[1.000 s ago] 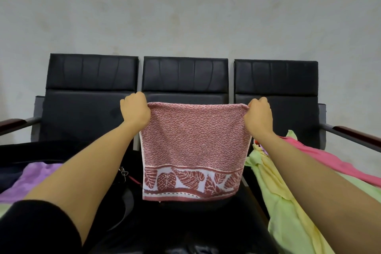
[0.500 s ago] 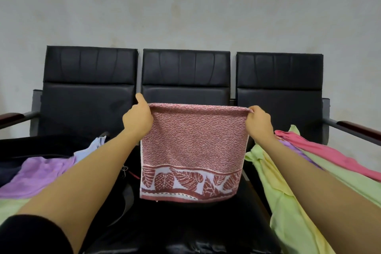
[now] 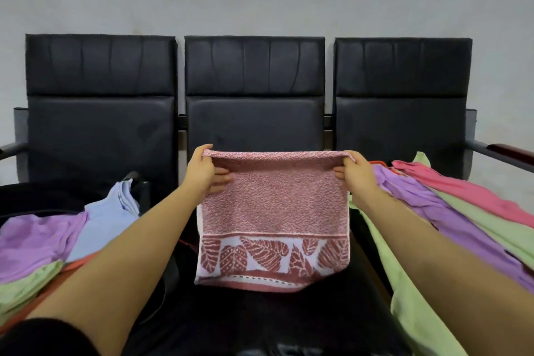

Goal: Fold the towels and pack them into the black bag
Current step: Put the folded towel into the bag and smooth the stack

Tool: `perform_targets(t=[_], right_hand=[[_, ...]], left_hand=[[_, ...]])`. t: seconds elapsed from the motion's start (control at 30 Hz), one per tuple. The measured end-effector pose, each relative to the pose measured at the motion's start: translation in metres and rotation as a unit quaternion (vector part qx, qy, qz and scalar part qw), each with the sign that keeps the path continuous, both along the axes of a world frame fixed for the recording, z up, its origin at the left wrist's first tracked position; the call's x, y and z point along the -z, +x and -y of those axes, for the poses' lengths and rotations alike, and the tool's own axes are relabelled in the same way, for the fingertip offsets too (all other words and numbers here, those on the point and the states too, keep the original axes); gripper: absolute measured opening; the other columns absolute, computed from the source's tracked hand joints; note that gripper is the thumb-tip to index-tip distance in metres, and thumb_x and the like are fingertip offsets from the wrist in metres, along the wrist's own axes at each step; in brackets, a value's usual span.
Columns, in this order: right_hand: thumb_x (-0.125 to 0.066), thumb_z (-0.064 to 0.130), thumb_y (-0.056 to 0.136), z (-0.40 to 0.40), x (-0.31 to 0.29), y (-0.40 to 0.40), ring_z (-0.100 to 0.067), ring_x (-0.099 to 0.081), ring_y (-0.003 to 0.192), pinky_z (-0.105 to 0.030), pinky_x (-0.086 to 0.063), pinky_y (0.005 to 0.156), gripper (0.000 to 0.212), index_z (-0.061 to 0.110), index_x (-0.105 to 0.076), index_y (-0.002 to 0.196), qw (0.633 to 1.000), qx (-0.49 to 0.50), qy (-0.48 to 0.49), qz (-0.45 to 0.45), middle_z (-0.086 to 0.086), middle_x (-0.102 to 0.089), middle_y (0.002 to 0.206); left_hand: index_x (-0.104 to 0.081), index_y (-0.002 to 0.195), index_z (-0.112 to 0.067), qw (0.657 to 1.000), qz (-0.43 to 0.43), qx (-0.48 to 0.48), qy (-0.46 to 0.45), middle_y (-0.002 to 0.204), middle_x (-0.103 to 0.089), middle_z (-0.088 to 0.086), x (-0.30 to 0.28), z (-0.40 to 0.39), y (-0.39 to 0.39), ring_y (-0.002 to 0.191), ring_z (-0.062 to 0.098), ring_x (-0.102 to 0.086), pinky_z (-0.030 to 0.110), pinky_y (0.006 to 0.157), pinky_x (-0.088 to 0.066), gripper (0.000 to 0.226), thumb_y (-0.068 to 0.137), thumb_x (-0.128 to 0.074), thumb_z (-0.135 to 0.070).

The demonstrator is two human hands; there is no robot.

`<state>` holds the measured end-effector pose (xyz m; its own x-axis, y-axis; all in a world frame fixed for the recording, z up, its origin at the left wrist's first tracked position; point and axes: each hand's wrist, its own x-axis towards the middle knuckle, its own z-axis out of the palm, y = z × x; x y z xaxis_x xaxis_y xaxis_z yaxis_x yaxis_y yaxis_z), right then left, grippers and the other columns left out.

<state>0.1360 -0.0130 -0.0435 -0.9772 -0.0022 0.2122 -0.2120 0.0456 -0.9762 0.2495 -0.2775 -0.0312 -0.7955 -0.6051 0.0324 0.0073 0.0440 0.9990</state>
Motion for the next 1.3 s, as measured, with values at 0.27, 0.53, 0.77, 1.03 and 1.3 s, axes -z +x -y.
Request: perform_targets(t=[0.27, 0.53, 0.77, 1.03, 1.3], right_hand=[[-0.039, 0.012, 0.095, 0.026, -0.049, -0.018, -0.008, -0.053, 0.079, -0.022, -0.043, 0.066, 0.021, 0.023, -0.056, 0.09, 0.987, 0.004, -0.127, -0.095, 0.006, -0.059, 0.089], [-0.039, 0.004, 0.095, 0.023, -0.015, -0.002, 0.001, -0.045, 0.071, -0.009, -0.037, 0.059, 0.023, 0.015, -0.056, 0.085, 0.982, 0.032, -0.166, -0.078, 0.009, -0.052, 0.078], [-0.041, 0.007, 0.088, 0.004, 0.073, 0.029, -0.017, -0.047, 0.075, -0.023, -0.04, 0.073, 0.029, 0.02, -0.051, 0.065, 0.985, 0.137, -0.098, 0.043, 0.006, -0.05, 0.072], [-0.042, 0.018, 0.092, -0.008, 0.09, 0.034, -0.024, -0.041, 0.07, -0.036, -0.032, 0.08, 0.037, 0.007, -0.047, 0.057, 0.97, 0.213, 0.11, 0.038, -0.004, -0.046, 0.062], [-0.05, 0.019, 0.096, 0.001, 0.119, 0.002, -0.022, -0.049, 0.073, -0.027, -0.034, 0.066, 0.032, 0.006, -0.056, 0.067, 0.976, 0.104, 0.177, 0.07, -0.006, -0.054, 0.07]], left_hand=[[-0.05, 0.114, -0.034, 0.978, -0.172, -0.097, -0.067, 0.11, -0.056, 0.004, -0.026, 0.023, -0.047, 0.082, 0.015, -0.05, 0.033, 0.07, -0.043, 0.038, 0.096, -0.025, -0.011], [-0.048, 0.103, -0.014, 0.957, -0.246, -0.148, -0.046, 0.093, -0.054, -0.001, 0.02, -0.006, -0.029, 0.079, 0.007, -0.051, 0.009, 0.061, -0.042, 0.029, 0.094, -0.027, 0.002], [-0.055, 0.096, -0.016, 0.966, -0.043, -0.235, -0.1, 0.112, -0.055, 0.01, 0.109, -0.032, 0.011, 0.097, 0.023, -0.051, 0.039, 0.094, -0.039, 0.023, 0.096, -0.032, -0.012], [-0.058, 0.075, -0.007, 0.935, 0.064, -0.274, -0.215, 0.085, -0.063, 0.019, 0.125, -0.025, 0.027, 0.092, 0.035, -0.051, 0.038, 0.094, -0.028, 0.031, 0.094, -0.034, -0.014], [-0.055, 0.104, -0.004, 0.854, 0.235, -0.153, -0.438, 0.095, -0.066, 0.014, 0.149, -0.001, 0.002, 0.094, 0.034, -0.058, 0.038, 0.089, -0.032, 0.019, 0.096, -0.042, -0.014]])
